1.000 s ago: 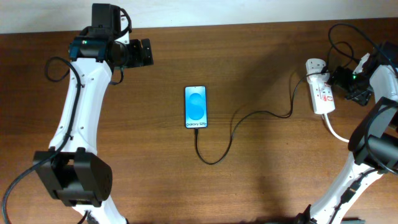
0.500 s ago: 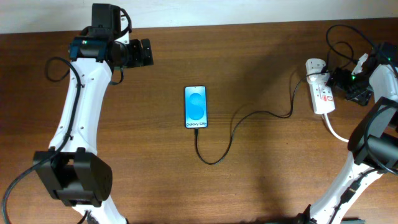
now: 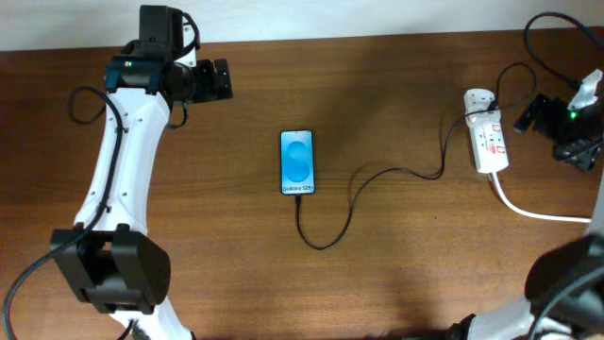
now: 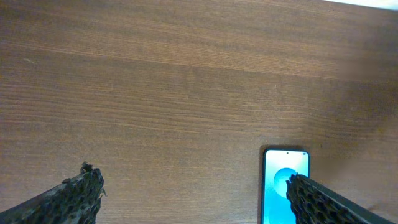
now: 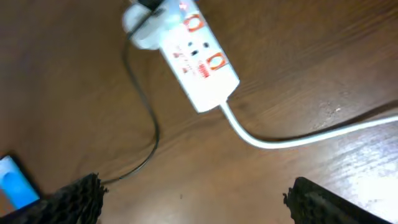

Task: Plug charger to phone and switch on socket

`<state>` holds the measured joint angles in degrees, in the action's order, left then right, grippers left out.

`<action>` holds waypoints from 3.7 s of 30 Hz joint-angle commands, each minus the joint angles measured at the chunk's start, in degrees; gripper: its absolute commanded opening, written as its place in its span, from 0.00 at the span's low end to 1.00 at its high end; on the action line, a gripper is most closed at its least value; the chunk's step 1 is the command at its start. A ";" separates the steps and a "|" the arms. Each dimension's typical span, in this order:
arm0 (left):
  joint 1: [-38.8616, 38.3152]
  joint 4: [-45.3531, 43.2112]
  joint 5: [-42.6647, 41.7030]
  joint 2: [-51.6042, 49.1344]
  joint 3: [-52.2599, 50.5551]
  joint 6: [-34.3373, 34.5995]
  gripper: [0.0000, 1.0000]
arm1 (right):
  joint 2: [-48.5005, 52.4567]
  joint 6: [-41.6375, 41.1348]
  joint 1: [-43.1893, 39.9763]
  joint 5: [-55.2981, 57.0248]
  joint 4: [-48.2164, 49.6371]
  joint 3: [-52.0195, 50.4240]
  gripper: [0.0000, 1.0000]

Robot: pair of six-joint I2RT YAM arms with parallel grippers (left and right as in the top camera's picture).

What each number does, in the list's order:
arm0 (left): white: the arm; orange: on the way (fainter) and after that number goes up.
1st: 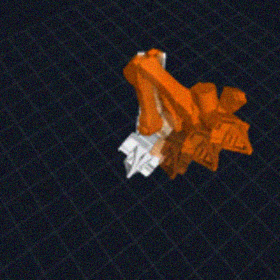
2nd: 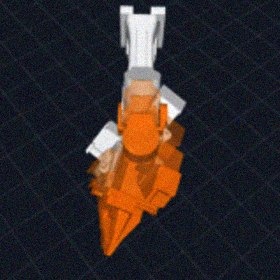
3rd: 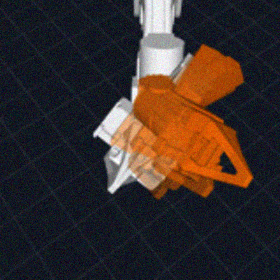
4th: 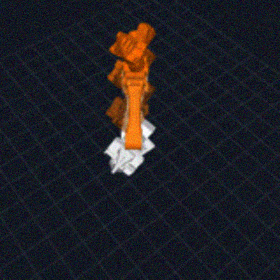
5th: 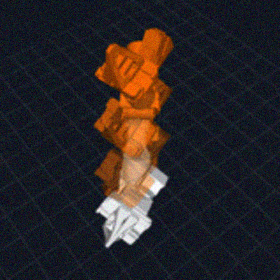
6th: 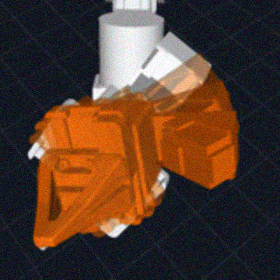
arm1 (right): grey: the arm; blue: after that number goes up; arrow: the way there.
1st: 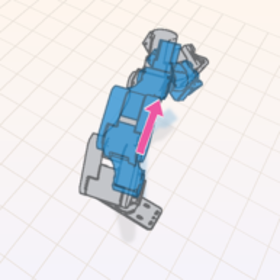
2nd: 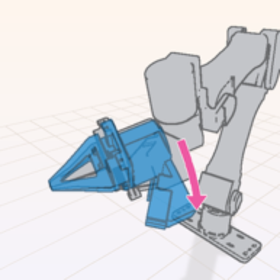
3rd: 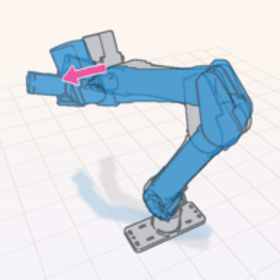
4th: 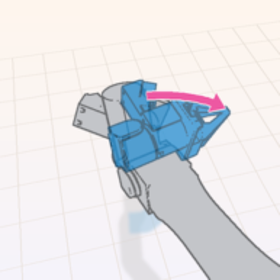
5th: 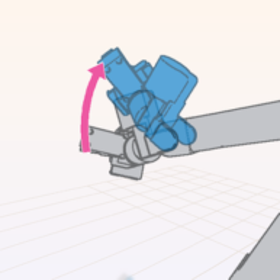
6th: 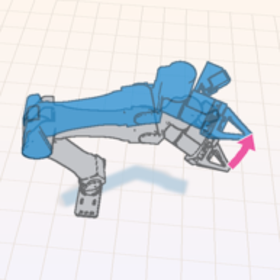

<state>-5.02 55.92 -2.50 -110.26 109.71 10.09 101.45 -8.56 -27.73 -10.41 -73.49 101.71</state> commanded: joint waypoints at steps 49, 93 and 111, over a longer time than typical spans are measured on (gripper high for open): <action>0.04 -0.09 0.61 -0.39 -0.04 -0.55 0.99 | -101.24 15.80 28.65 -5.57 67.43 -95.10 0.98; 0.04 -0.09 0.63 -0.39 -0.04 -0.55 0.99 | -101.20 6.34 26.29 4.48 69.40 -101.39 0.98; 0.13 -0.02 5.46 1.60 -0.07 -0.74 0.99 | -101.20 6.36 26.29 4.50 69.40 -101.39 0.98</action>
<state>-5.02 55.96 2.02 -110.26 109.71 10.09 0.62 -1.74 -1.08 -6.46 -3.68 0.62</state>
